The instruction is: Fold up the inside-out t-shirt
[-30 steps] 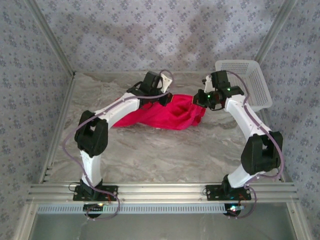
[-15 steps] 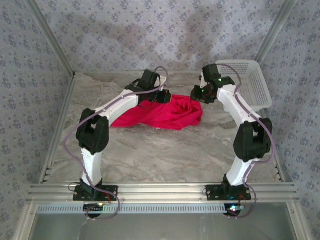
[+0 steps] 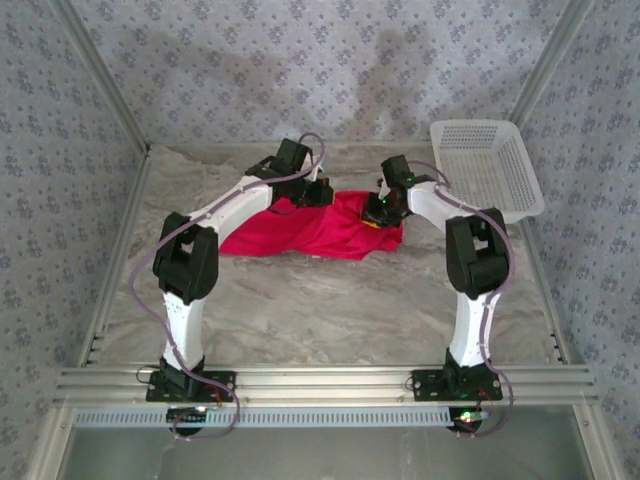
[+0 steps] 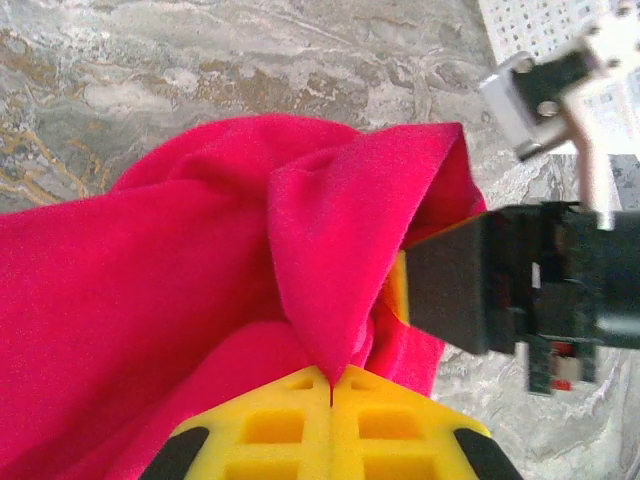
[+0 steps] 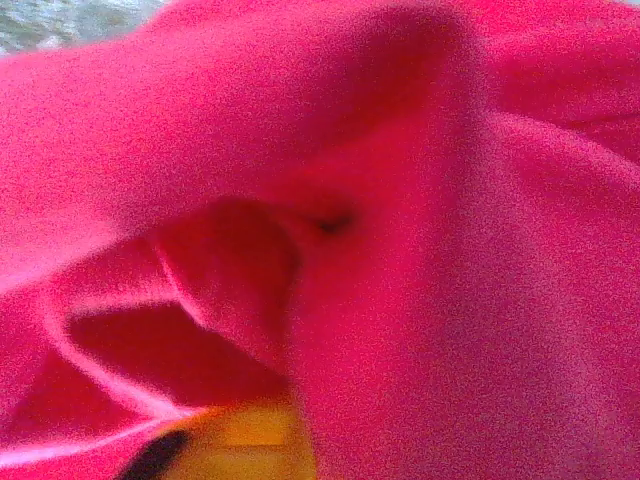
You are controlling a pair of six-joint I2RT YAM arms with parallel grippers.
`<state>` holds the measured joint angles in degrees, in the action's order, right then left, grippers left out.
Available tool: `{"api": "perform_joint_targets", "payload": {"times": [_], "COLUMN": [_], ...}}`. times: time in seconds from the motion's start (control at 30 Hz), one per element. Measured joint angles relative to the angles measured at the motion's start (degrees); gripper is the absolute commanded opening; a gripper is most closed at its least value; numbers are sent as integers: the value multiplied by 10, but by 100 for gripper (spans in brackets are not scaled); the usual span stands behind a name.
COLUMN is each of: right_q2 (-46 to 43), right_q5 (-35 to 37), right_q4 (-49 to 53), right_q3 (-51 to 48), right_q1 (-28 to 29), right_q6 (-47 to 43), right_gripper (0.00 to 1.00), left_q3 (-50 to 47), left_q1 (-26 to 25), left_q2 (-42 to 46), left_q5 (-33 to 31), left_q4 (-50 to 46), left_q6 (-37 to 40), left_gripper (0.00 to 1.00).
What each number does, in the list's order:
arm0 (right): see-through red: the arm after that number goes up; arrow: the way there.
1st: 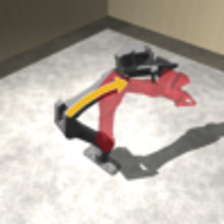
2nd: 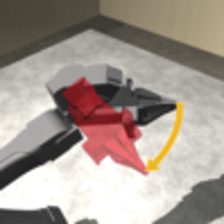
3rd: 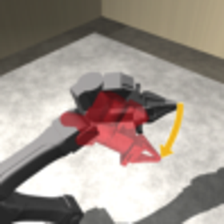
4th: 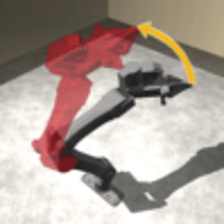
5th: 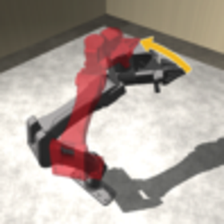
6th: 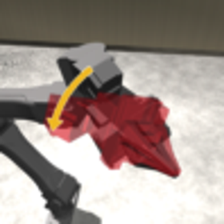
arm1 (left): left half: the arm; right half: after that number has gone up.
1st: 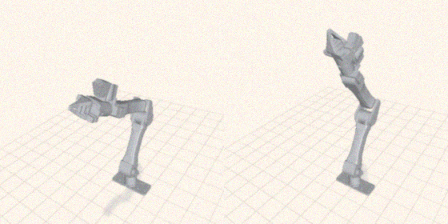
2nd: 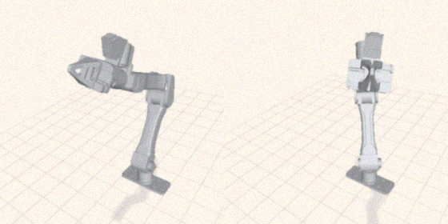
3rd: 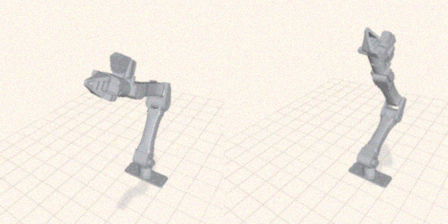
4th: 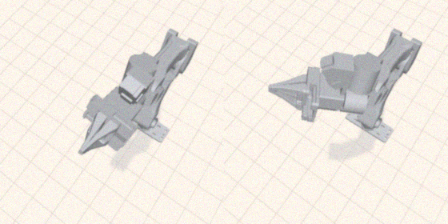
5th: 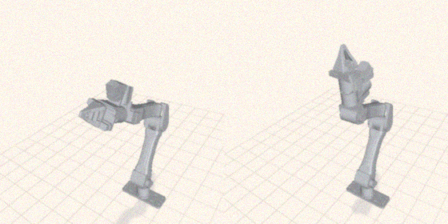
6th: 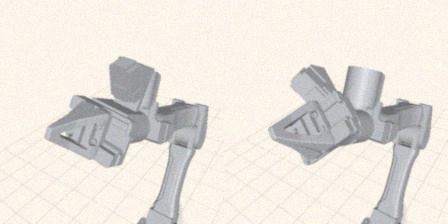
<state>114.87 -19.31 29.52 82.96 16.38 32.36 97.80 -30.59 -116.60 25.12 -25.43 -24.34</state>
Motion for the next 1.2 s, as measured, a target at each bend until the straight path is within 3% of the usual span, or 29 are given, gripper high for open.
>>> {"api": "perform_joint_targets", "payload": {"times": [0.27,0.4,0.53,0.6,0.9,1.2], "right_q2": [-84,-107,-107,-107,-127,-139], "right_q5": [5,4,5,5,7,7], "right_q4": [-43,-71,-83,-85,-103,-115], "right_q3": [-159,-195,-196,-196,-202,-211], "right_q1": [3,15,24,27,32,35], "right_q6": [0,1,3,3,9,13], "right_gripper": [0,0,0,0,0,0], "left_q3": [-61,-83,-87,-92,-92,7], "left_q1": [59,61,35,21,-41,-80], "left_q2": [23,23,26,31,69,-8], "left_q5": [-2,0,-7,-17,-68,-89], "left_q4": [10,14,19,18,-14,-53], "left_q6": [-45,-60,-54,-41,34,64], "left_gripper": [0,1,31,38,36,38]}}
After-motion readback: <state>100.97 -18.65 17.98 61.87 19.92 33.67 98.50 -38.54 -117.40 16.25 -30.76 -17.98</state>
